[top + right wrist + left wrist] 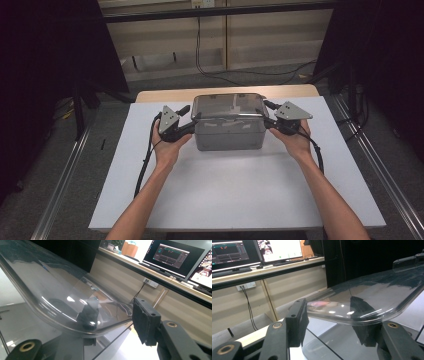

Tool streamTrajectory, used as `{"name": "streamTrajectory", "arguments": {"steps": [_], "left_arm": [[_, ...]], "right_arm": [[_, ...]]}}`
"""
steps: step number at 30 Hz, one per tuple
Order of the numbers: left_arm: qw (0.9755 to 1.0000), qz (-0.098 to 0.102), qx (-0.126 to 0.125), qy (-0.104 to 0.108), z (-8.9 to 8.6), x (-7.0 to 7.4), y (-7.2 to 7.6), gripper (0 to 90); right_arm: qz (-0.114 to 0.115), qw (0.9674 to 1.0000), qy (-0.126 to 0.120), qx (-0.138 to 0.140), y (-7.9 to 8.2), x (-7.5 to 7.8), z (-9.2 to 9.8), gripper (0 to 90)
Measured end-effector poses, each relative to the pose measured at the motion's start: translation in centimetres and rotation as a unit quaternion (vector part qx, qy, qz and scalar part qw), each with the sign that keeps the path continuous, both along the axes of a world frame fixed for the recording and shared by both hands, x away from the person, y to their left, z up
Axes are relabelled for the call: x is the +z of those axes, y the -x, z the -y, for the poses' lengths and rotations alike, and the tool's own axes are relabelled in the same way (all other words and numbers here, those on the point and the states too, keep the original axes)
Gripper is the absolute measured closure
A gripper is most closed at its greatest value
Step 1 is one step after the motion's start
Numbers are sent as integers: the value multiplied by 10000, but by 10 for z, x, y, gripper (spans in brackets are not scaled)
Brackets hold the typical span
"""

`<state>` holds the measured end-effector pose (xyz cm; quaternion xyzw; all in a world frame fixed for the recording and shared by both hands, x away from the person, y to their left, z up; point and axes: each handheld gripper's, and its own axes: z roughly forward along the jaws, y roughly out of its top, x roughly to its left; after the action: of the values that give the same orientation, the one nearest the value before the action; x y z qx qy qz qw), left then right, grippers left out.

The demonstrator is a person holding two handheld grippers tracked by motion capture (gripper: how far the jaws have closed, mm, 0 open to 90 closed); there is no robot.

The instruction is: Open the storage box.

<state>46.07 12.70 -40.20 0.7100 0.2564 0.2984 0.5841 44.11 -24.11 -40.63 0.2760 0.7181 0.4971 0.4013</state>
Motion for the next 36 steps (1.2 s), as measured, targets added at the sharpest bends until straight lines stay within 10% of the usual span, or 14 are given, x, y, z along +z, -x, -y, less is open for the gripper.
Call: {"name": "streamTrajectory", "arguments": {"steps": [36], "left_arm": [[9997,37,-122,-187,4,9,-28,579]], "right_arm": [[-115,9990,-298,311,-24,15,-6,547]]}}
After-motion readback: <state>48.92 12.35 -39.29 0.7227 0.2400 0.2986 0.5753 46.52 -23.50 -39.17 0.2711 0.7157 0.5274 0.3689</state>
